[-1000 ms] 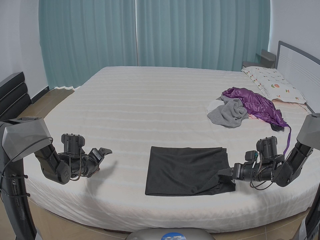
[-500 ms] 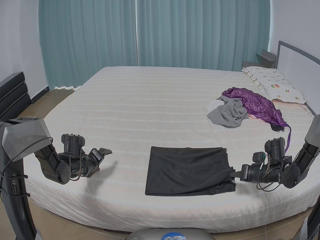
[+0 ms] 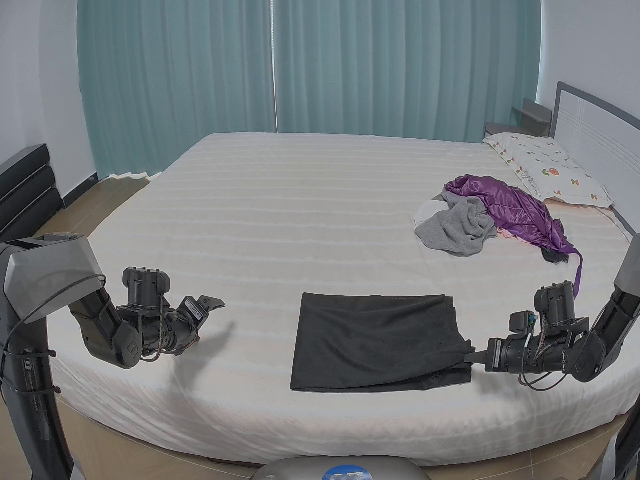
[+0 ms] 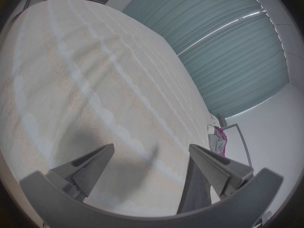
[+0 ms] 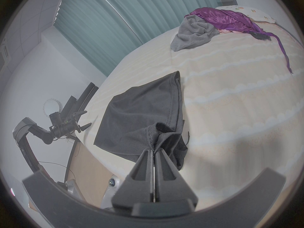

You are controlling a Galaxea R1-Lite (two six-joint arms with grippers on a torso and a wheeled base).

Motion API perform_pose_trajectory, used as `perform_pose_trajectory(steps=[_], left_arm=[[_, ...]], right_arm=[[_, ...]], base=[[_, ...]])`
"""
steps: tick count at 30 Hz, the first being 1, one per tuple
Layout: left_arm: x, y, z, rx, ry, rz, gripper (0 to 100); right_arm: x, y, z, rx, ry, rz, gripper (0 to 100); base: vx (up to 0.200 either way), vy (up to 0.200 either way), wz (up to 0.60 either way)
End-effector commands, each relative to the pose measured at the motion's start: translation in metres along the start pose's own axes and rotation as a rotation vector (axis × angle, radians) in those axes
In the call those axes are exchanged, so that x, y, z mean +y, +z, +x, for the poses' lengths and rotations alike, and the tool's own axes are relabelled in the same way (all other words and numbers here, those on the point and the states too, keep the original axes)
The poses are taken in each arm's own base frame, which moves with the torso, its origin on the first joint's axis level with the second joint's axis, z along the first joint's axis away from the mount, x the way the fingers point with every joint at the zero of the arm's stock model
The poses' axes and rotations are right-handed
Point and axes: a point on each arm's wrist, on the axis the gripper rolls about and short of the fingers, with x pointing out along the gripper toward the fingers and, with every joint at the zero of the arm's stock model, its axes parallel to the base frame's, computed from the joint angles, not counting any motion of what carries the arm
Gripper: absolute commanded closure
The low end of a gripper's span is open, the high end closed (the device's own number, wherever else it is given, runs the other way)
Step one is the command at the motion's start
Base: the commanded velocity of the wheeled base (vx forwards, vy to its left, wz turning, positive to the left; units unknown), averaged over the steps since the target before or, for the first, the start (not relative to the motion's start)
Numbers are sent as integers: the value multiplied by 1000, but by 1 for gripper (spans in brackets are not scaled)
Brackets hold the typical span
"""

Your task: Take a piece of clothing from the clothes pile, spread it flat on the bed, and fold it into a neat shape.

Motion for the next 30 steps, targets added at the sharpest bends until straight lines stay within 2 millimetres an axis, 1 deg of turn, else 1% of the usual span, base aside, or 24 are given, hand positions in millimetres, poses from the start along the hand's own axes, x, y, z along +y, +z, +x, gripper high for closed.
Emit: perform_pose_trajectory(steps=[1,2,7,12,18,19,24,28,30], left_arm=[[0,0,0,1,0,-1,0],[1,0,0,1,2,-1,0],[0,0,0,1,0,-1,0],[0,0,0,1,0,-1,0],[1,0,0,1,2,-1,0],[1,0,0,1,2,-1,0],[1,0,0,1,2,-1,0],[1,0,0,1,2,-1,0],[0,-1,0,2,0,0,0]], right_arm=[[0,-3,-2,8,-3,2,100],[0,-3,-2,8,-3,2,0],[-3,-4,-8,1,-10,-11,0],[-3,1,-16,-28,4,7,0],[4,7,-23,-64,30,17,0],[9,11,-25,-82,46,36,0],[18,18,-20,-95,76,85,0],[27,23,-12,-93,104,115,0],[31,24,-4,-79,114,130,0]], base=[[0,0,0],[0,0,0],[0,0,0],[0,0,0],[0,0,0],[0,0,0],[0,0,0],[0,0,0],[0,0,0]])
